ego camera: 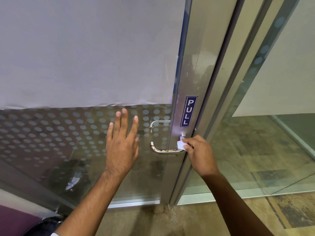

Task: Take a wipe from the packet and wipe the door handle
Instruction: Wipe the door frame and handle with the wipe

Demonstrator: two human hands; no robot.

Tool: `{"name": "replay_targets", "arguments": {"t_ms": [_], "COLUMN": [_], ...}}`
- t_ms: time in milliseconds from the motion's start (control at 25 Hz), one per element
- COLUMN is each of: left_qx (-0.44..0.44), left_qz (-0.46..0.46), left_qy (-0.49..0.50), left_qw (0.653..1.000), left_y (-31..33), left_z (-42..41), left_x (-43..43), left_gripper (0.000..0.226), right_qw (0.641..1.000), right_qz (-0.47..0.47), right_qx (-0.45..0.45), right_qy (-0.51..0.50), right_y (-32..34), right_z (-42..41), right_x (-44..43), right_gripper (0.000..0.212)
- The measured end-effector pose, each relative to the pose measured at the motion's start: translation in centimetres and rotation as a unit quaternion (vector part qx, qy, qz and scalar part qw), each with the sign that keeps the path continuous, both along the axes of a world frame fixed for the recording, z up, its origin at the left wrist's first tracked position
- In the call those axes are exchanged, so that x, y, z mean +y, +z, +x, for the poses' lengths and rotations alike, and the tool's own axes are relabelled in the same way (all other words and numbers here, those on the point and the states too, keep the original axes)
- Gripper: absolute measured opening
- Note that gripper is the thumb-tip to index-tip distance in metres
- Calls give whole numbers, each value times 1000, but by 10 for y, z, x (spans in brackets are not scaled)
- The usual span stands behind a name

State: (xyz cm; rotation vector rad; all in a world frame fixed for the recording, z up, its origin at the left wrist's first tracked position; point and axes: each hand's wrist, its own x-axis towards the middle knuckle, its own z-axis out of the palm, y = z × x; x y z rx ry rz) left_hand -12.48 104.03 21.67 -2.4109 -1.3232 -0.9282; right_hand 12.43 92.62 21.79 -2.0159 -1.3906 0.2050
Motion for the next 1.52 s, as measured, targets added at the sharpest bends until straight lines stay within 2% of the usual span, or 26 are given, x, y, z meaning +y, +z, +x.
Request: {"name": "replay_targets", "arguments": {"t_ms": [120,240,480,680,800,920,1040,1160,1280,1400,1520], "left_qx": [-2,-2,-3,-1,0,0,0,4,0,0,-2], "left_qz": [1,0,-3,-6,-4,-2,1,1,-2,-2,-1], "left_qy": [1,4,4,3,3,2,1,4,3,2,2], "left_qw": [1000,1000,1000,1000,1000,1000,1000,1000,1000,1000,1000], "left_y": [0,0,0,0,1,0,0,-1,-1,-1,-1], "left_z": [1,2,2,2,1,2,1,1,2,2,2], "left_x": [0,-1,-1,-1,-1,0,0,0,-1,0,-1], "left_gripper": [84,84,85,85,85,84,86,86,86,87,89], "right_qw": [999,999,999,999,995,987,988,990,981,974,970], "right_qz": [-14,-35,5,-40,-44,-68,-98,-64,-56,-44,-42], "right_qx": [-17,-31,19,-31,-26,-68,-80,-122,-183,-224,-236], "right_qy": [26,9,31,20,84,126,90,37,43,-1,30], "right_y": [-3,-2,2,12,12,6,8,9,7,10,10], "right_z": [-11,2,-13,1,-10,-14,-3,-9,-15,-7,-19], "right_x": [-12,-7,-13,-1,-7,-9,-3,-5,-7,-5,-3], "right_gripper": [23,20,16,20,20,23,23,15,13,16,13]}}
